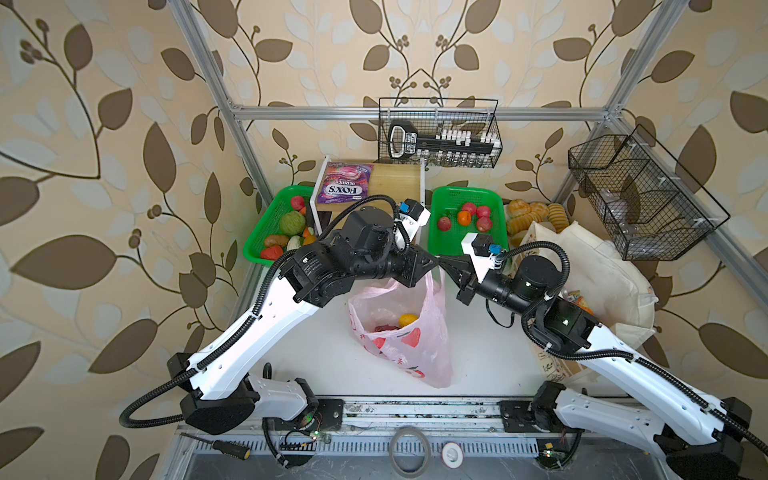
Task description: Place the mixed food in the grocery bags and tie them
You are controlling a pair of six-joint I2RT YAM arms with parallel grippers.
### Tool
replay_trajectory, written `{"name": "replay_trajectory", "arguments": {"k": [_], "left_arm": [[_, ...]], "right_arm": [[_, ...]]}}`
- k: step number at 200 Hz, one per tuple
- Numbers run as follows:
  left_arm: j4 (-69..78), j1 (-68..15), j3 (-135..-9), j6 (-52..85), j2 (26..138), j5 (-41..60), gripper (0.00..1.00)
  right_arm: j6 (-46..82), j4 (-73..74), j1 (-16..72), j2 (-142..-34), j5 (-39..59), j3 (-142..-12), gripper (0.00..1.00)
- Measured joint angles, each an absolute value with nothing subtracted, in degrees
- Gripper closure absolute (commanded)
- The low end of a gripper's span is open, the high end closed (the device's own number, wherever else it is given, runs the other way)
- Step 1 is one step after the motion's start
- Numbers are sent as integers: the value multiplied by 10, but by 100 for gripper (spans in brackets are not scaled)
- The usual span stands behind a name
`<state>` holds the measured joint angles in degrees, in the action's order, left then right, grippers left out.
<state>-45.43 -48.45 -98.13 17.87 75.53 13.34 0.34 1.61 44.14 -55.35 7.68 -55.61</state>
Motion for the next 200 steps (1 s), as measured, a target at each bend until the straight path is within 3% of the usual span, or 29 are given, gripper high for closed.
{"name": "replay_trajectory", "arguments": {"k": [30, 51, 97, 148, 200], "left_arm": [[-455, -484, -985, 173, 756, 135, 96], [-443, -484, -985, 176, 755, 135, 100], [-362, -484, -913, 185, 699, 134, 100], [-317, -484, -884, 196, 668, 130, 100], [-311, -484, -865, 210, 667, 113, 100]], "right_arm": [[4, 15, 441, -549, 78, -556, 87], [15, 5, 441, -543, 84, -556, 59], [160, 27, 372, -526, 201, -525, 20], [219, 54, 374, -573, 292, -517, 15], [216, 84, 408, -590, 317, -512, 15]]}}
